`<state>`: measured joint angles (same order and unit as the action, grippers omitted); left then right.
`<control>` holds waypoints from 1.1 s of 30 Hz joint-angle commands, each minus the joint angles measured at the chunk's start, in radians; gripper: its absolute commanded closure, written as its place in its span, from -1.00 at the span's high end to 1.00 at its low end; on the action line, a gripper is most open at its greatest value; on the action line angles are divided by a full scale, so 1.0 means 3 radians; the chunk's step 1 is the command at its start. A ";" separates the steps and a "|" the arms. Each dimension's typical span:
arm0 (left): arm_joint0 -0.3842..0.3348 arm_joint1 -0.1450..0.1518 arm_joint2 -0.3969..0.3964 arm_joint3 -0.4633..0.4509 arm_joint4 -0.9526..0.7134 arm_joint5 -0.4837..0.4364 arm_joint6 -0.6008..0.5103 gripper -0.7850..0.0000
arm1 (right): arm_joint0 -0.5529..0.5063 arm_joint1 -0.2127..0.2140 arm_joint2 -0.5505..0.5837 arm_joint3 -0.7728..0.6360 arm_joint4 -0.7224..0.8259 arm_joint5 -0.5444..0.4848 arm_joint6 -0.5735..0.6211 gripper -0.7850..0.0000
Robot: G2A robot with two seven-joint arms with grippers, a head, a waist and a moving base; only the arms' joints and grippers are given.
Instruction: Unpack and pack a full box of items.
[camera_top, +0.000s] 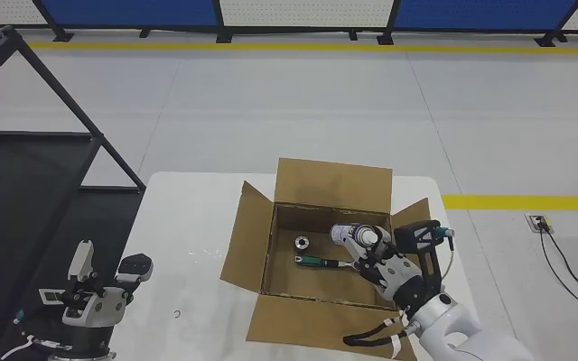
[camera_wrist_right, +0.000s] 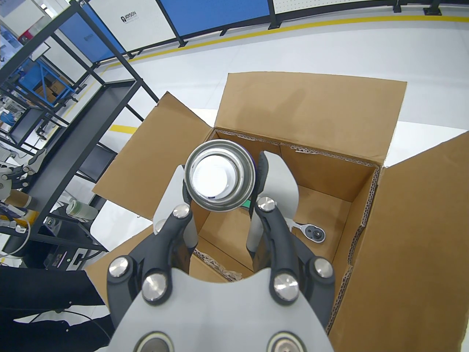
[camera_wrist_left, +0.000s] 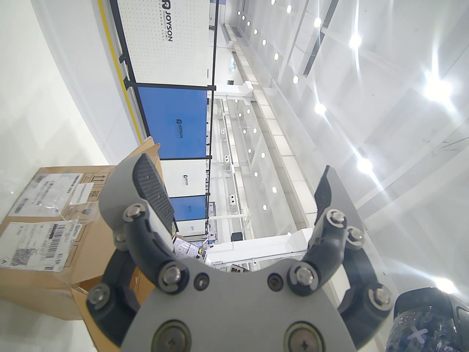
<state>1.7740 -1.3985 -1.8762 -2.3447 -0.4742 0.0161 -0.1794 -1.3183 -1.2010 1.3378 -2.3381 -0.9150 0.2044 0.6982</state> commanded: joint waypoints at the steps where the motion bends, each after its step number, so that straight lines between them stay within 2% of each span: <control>1: 0.0000 0.0000 0.0000 0.0000 0.0000 0.0000 0.0000 1.00 | 0.0000 0.0000 0.0000 0.0000 0.0000 0.0000 0.0000 -1.00; 6: 0.0000 0.0000 0.0000 0.0000 0.0000 0.0000 0.0000 1.00 | 0.0000 0.0000 0.0000 0.0000 0.0000 0.0000 0.0000 -1.00; 11: 0.0000 0.0000 0.0000 0.0000 0.0000 0.0000 0.0000 1.00 | -0.0049 0.0003 0.0003 -0.0040 0.0046 -0.0203 -0.0104 -1.00; 20: 0.0000 0.0000 0.0000 0.0000 0.0000 0.0000 0.0000 1.00 | 0.0339 0.0024 0.0268 -0.0040 0.0085 -0.0547 -0.0015 -1.00; 25: 0.0000 0.0000 0.0000 0.0000 0.0000 0.0000 0.0000 1.00 | 0.0514 0.0039 0.0571 -0.0040 0.0204 -0.0595 0.0026 -1.00; 33: -0.0013 0.0001 -0.0021 0.0007 -0.0035 -0.0014 -0.0001 1.00 | 0.0622 0.0085 0.1356 -0.0040 0.0488 -0.0667 0.0131 -1.00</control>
<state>1.7725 -1.3985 -1.8778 -2.3440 -0.4780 0.0151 -0.1796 -1.1320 -1.1771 1.7159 -2.3500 -0.7767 0.0084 0.7314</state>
